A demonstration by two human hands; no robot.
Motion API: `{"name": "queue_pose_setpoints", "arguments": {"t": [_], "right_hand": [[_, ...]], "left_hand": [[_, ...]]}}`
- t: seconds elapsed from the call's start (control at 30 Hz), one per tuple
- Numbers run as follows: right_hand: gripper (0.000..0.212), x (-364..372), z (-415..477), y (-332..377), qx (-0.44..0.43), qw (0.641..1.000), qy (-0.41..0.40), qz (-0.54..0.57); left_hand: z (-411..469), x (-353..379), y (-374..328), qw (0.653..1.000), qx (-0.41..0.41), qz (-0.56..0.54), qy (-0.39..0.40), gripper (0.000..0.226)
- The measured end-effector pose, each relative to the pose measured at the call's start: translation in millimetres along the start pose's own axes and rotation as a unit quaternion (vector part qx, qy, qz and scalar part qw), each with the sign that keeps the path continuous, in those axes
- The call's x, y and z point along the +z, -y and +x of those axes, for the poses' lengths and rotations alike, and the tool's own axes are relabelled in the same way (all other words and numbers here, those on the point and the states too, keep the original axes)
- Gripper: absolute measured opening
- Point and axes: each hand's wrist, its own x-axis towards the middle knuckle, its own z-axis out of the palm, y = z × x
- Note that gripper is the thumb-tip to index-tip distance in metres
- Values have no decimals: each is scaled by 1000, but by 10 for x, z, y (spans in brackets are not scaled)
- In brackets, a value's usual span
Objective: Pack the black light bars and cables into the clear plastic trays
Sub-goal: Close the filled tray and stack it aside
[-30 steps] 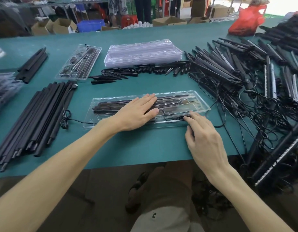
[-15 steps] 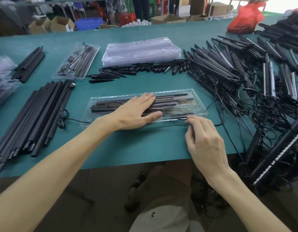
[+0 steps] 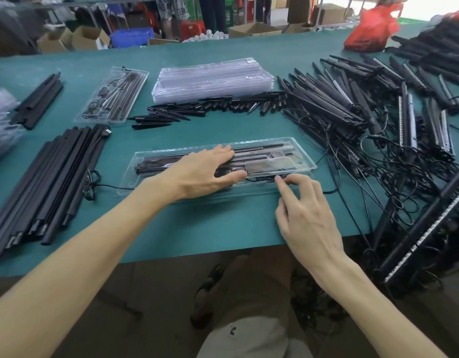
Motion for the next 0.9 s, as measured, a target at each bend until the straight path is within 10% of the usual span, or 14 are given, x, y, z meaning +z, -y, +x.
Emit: {"name": "queue_pose_setpoints", "arguments": {"t": [0.9], "right_hand": [[24, -201, 31, 48, 44, 996, 1, 82]], "left_hand": [[-13, 273, 40, 988, 70, 134, -25, 75]]}}
